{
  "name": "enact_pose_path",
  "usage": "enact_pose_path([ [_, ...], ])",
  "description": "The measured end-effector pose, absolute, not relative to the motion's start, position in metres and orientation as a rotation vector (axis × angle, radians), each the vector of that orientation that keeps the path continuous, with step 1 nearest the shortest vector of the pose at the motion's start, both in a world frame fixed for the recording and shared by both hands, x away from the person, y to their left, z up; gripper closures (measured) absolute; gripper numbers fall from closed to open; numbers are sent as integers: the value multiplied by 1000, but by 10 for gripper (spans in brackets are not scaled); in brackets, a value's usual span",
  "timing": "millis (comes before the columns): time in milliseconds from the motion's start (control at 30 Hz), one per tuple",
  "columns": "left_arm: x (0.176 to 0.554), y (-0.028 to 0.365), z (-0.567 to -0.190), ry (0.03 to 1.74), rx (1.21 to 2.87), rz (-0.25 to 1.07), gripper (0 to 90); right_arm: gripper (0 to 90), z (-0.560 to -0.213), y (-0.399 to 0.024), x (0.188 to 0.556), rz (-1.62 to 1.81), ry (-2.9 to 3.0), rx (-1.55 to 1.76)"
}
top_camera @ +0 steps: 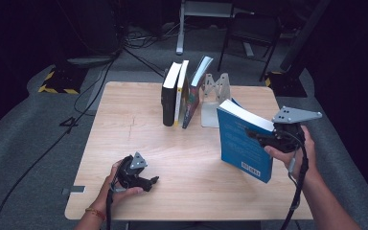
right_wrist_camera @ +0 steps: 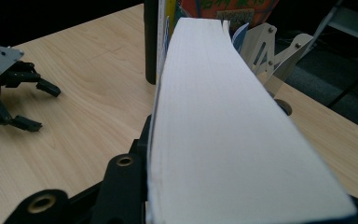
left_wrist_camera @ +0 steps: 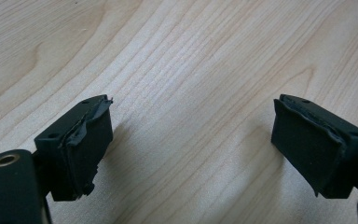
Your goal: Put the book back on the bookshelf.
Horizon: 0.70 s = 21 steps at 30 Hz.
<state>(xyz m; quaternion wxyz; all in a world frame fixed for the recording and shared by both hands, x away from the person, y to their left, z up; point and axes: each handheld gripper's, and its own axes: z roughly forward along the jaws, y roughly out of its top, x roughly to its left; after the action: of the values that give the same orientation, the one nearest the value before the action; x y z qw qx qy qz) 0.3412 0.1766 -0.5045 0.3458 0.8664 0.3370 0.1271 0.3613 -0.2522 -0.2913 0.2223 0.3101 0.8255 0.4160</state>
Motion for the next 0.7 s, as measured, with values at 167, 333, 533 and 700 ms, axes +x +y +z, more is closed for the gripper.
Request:
enact_pose_path([
  [167,341,176,-505,884,2245,329,123,608,-287,-247,375,1150,2256,872],
  [333,340,176,-504,892,2243,340,129,608,-284,-239,388,1140,2233,903],
  [533,340,176,-504,892,2245,338,128,608,-277,-229,407,1141,2201,927],
  [700,341,176,-504,891,2244,331,126,608,-274,-219,422,1135,2169,966],
])
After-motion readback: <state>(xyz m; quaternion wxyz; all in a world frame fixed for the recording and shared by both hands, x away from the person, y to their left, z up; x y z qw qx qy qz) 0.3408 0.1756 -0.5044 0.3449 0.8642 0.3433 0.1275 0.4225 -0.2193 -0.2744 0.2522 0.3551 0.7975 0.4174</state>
